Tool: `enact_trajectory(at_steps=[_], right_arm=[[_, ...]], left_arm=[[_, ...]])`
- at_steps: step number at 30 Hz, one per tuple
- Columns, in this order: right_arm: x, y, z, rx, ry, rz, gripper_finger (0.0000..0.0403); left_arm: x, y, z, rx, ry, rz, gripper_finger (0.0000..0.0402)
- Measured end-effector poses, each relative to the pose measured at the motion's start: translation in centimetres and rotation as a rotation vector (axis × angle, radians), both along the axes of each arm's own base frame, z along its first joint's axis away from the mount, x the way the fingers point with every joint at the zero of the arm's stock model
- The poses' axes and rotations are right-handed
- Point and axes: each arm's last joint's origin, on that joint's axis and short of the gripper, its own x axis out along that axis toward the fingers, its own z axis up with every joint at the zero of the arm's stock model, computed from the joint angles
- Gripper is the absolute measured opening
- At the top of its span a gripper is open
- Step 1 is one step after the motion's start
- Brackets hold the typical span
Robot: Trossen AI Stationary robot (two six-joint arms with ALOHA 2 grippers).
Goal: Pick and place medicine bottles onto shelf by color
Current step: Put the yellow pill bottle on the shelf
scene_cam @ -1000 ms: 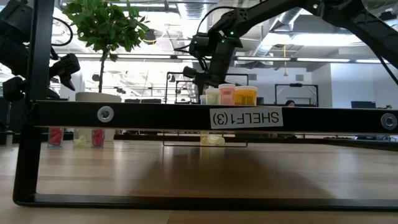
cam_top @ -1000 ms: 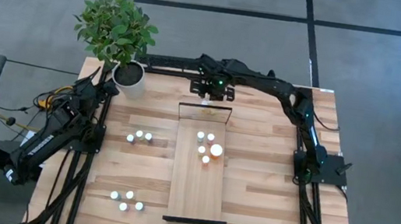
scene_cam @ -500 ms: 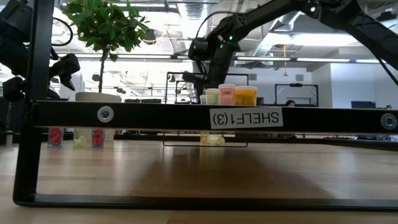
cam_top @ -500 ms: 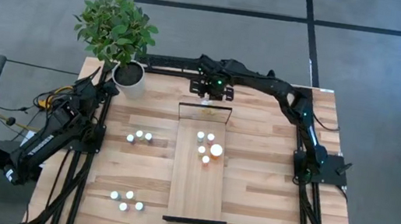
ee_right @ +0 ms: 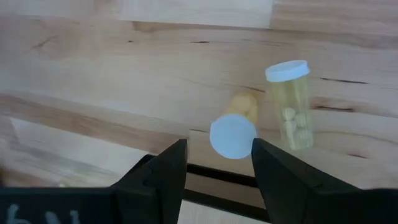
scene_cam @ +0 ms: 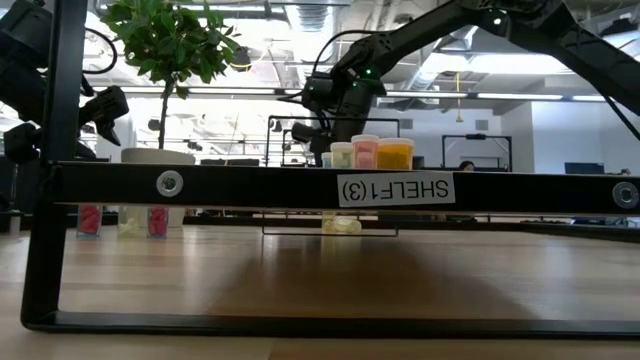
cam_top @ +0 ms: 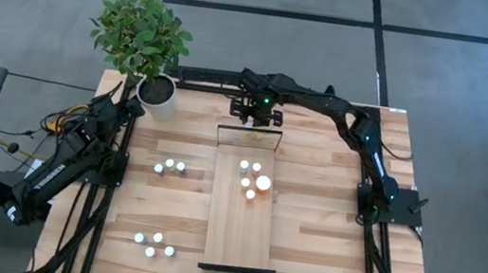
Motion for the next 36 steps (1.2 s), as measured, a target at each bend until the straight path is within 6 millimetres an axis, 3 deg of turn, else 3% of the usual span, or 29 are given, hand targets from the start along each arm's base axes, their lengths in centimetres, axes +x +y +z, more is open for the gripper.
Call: enact_trajectory(at_steps=[36], right_arm=[[0.01, 0.1, -0.04, -0.035, 0.023, -0.005, 0.0202]], left_arm=[[0.0, 0.0, 0.01, 0.0, 0.0, 0.001, 0.021]])
